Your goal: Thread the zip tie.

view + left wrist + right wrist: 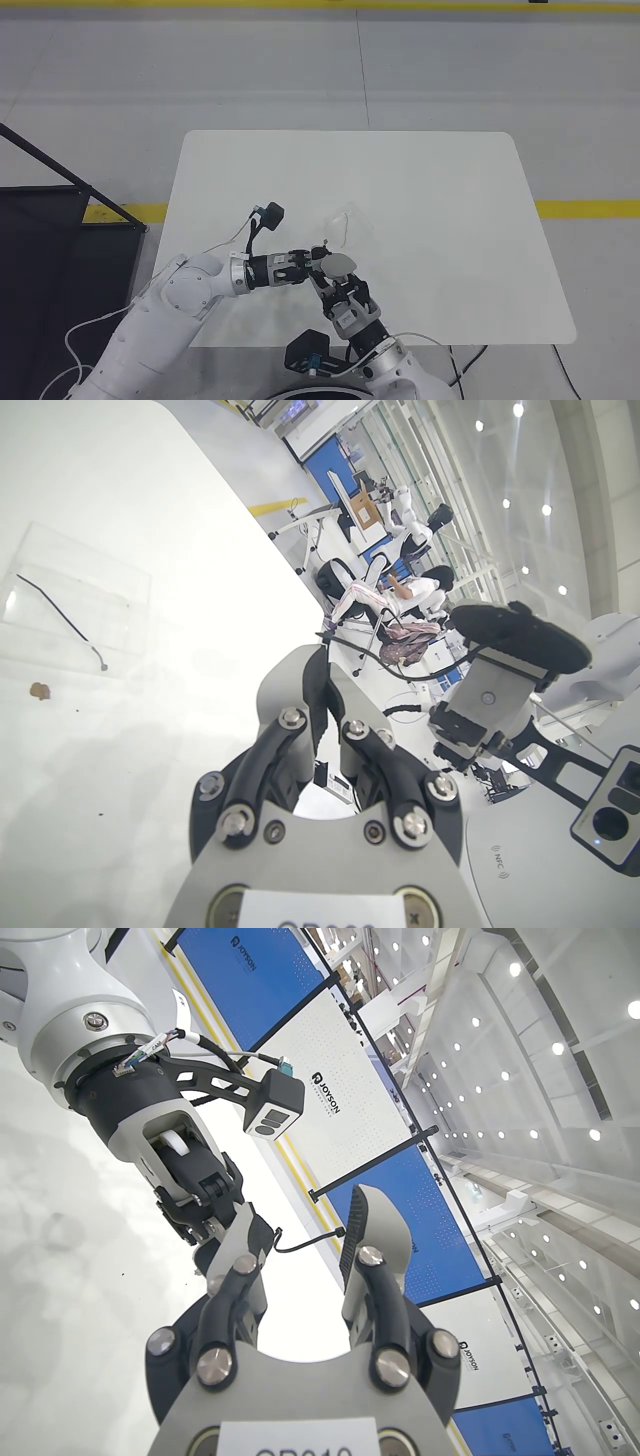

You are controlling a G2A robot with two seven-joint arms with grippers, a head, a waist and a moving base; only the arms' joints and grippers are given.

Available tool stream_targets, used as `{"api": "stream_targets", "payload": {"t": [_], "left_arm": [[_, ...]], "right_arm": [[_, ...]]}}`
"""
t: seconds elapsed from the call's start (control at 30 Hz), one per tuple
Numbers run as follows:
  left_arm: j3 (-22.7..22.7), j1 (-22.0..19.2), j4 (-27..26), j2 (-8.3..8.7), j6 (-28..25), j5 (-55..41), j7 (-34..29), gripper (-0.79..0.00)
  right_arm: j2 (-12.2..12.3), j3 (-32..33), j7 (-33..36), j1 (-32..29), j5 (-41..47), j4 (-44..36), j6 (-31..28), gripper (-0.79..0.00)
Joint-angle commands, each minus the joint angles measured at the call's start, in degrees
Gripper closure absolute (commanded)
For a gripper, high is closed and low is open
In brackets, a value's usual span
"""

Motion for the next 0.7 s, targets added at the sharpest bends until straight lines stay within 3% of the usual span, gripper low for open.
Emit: {"api": "stream_targets", "payload": {"t": [0.0, 0.07, 0.2, 0.67], "left_arm": [[-0.01, 0.0, -0.01, 0.0, 0.02, -0.01, -0.02, 0.0], [-0.03, 0.01, -0.03, 0.0, 0.03, -0.02, -0.04, 0.0], [-0.06, 0.07, -0.06, 0.0, 0.22, -0.14, -0.09, 0.0], [-0.16, 0.26, -0.24, -0.02, 0.21, -0.02, 0.28, 0.0]], "right_arm": [[-0.02, 0.01, 0.09, 0.02, -0.05, 0.02, -0.16, -0.428], [-0.06, 0.0, 0.16, 0.07, -0.08, -0.02, -0.3, -0.446], [-0.14, -0.05, 0.35, 0.24, -0.12, 0.09, -0.51, -0.554], [-0.46, -0.02, 1.19, 0.73, 0.37, 0.18, -0.96, -0.628]]}}
